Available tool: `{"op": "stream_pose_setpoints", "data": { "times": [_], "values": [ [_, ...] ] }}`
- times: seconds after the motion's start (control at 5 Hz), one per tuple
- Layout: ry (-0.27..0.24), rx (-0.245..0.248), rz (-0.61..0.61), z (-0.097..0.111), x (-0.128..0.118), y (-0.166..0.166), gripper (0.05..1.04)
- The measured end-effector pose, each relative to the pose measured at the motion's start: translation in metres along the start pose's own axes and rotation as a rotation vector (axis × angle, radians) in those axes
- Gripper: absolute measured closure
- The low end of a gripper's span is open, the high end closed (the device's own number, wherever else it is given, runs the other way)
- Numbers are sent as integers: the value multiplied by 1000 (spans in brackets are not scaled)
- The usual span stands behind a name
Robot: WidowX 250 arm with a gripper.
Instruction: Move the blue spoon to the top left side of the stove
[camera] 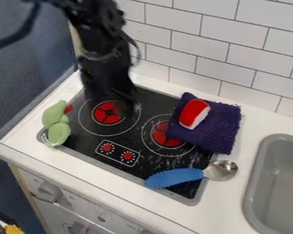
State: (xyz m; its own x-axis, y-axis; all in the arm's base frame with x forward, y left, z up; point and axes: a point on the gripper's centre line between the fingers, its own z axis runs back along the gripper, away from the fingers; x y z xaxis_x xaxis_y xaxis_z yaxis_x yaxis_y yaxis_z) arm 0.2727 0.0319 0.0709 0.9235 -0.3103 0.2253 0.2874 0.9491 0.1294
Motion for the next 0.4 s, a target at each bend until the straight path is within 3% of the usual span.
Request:
{"op": "stream_pose_setpoints", "data": {
  "times": [0.2, 0.4],
  "values": [
    [9, -5, -223, -2, 12, -36, 83],
    [35, -11, -370, -14, 26, -65, 83]
  ]
}}
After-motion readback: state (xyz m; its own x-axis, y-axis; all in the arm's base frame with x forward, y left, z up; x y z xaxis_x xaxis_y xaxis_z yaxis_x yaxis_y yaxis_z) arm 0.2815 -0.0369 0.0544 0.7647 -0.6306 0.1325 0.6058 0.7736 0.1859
